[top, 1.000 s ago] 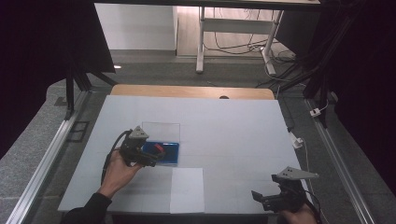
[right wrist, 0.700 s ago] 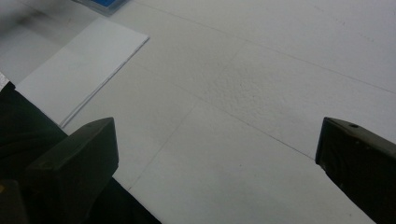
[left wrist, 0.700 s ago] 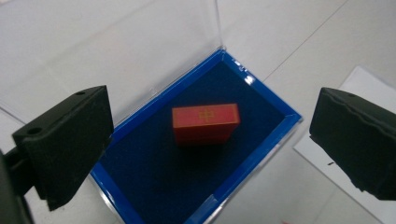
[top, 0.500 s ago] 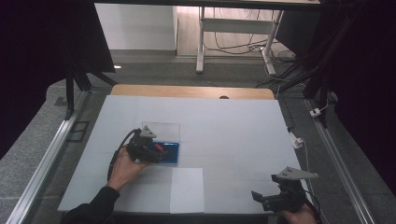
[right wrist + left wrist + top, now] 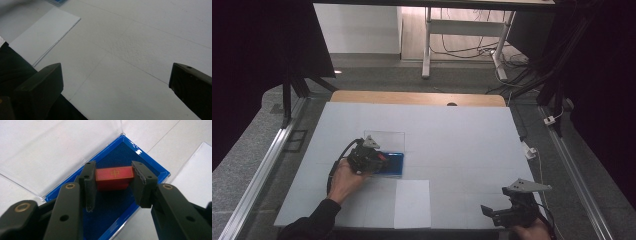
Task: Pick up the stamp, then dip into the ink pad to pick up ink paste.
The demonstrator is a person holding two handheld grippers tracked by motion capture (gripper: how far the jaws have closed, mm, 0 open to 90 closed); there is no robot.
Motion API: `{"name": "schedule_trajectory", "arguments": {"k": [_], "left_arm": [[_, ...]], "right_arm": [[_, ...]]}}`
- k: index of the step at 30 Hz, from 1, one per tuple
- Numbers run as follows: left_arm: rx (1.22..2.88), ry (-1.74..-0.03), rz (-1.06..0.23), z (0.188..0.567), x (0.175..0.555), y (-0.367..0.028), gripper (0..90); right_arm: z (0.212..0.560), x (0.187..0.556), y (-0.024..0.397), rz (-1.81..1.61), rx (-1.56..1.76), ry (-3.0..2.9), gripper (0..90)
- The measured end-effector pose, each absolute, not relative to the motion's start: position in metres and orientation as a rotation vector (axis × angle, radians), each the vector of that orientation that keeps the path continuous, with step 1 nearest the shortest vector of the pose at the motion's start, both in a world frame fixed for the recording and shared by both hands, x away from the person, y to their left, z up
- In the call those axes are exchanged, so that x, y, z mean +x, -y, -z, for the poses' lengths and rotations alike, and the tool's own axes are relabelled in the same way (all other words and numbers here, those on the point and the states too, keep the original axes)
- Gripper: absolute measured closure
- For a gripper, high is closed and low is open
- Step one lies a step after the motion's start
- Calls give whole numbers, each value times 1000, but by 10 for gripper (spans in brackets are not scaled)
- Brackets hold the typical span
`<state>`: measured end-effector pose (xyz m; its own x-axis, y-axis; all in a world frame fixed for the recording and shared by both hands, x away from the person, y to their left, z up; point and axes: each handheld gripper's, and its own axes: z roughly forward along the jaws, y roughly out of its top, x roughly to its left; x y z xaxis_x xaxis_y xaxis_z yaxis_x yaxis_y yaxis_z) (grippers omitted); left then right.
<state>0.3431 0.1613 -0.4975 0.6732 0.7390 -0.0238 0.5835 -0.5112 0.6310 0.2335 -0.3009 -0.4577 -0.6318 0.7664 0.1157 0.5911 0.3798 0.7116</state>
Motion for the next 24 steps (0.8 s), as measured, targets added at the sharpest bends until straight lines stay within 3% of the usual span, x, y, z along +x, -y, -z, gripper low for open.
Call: {"name": "schedule_trajectory", "arguments": {"k": [24], "left_arm": [[2196, -940, -340, 476, 335, -163, 577]], "right_arm": [[458, 233, 301, -1099, 1198, -2409, 0]]}}
